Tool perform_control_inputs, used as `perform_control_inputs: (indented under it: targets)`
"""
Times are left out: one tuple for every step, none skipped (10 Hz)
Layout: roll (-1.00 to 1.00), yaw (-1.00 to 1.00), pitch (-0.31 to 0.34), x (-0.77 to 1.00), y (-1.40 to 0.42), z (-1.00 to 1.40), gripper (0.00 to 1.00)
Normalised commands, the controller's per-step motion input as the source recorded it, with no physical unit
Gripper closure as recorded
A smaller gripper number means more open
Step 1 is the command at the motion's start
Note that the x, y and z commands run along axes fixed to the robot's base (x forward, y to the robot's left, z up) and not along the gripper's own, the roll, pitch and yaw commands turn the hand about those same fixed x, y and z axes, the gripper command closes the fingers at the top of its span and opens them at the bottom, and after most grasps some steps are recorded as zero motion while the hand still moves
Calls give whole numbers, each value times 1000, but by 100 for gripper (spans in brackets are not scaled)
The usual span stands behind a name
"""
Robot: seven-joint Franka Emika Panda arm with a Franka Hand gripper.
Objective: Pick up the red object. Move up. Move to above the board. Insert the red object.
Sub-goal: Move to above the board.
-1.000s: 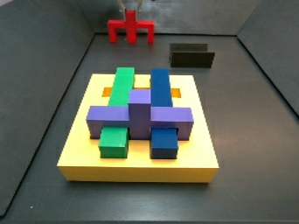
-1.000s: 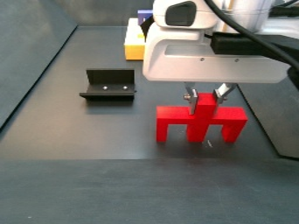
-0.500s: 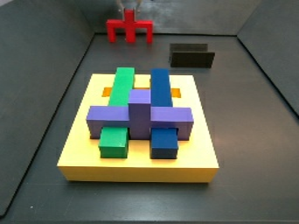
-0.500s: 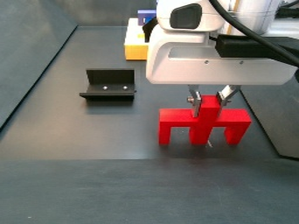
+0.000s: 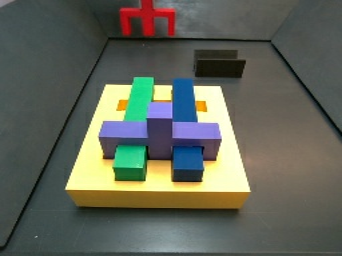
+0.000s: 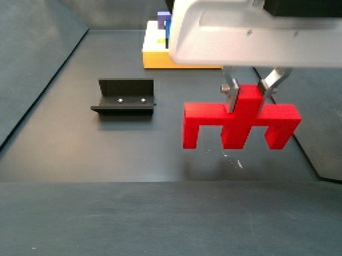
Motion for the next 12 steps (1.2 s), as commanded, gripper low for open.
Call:
perform_control_inputs:
  targets:
    - [0,0,0,0,0,1400,100]
    - [-39,-2,32,-35,-5,1400,100]
    - [-17,-4,44,-56,-7,1400,100]
    - [16,1,32,1,-1,1400,100]
    - [-26,-1,79,51,16,1400,100]
    - [-9,-7,97,13,3,643,100]
    - [7,-3,81,10,-3,352,100]
    - [-82,-41,312,208,-1400,132,100]
    - [-23,-10,282,204,-1400,135,100]
    - [-5,-7,228,202,-1400,136,100]
    - [-46,3,122,204,-1400,140,100]
    - [-51,4,97,206,-1400,141,100]
